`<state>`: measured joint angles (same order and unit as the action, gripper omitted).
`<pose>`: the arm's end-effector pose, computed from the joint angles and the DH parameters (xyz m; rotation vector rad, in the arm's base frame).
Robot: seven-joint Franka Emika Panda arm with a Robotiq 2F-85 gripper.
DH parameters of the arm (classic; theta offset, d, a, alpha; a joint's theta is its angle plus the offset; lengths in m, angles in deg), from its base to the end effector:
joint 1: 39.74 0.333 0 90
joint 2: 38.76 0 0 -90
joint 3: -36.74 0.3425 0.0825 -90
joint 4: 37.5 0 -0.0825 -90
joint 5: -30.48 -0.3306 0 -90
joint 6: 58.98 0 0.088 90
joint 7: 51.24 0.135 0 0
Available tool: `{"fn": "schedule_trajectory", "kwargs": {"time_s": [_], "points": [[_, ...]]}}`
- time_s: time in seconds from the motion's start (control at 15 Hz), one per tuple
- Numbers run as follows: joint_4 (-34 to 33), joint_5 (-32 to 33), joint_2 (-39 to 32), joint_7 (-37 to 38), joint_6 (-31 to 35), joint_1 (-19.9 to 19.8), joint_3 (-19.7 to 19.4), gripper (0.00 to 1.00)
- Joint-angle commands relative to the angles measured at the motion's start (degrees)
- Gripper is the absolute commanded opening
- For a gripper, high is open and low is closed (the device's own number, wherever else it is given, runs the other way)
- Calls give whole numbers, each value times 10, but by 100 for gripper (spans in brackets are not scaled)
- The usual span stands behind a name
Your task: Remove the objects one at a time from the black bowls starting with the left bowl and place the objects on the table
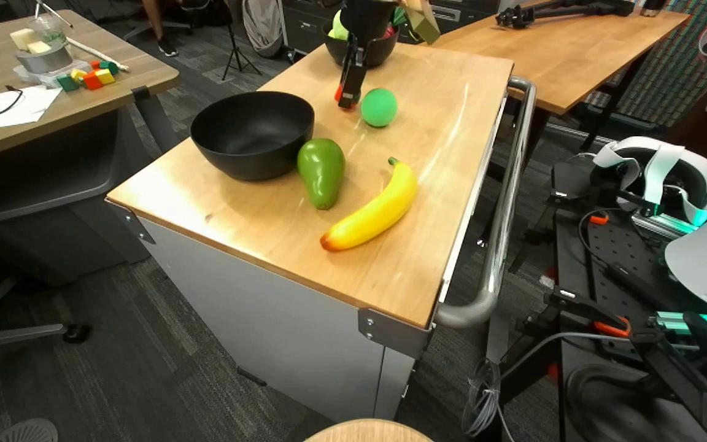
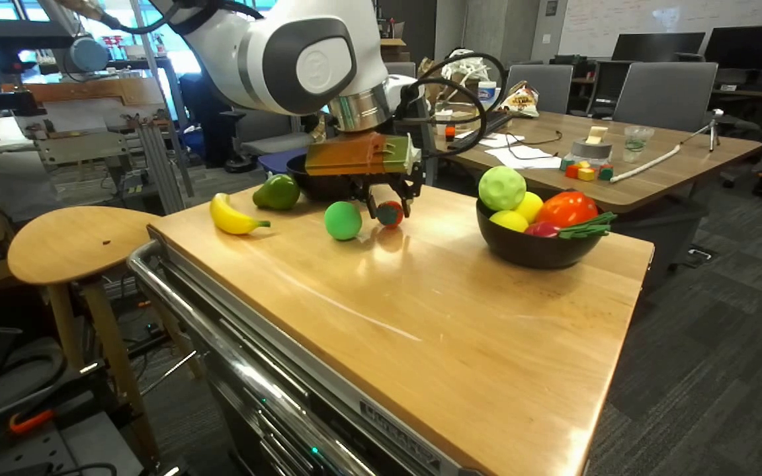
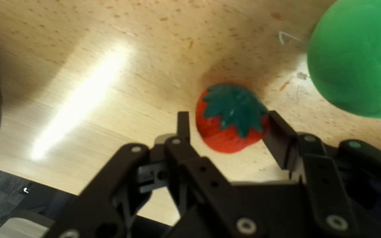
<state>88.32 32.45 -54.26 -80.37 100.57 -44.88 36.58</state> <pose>0.5655 -0.0512 0.3338 2.9227 0.6634 0.4513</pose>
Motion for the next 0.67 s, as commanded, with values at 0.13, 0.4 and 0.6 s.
{"fn": "schedule_trajectory", "kwargs": {"time_s": [0.13, 0.4, 0.6], "points": [[23, 0, 64, -20, -13, -20, 27, 100], [3, -64, 137, -90, -46, -43, 28, 100], [-43, -160, 162, -125, -65, -48, -15, 99]]}}
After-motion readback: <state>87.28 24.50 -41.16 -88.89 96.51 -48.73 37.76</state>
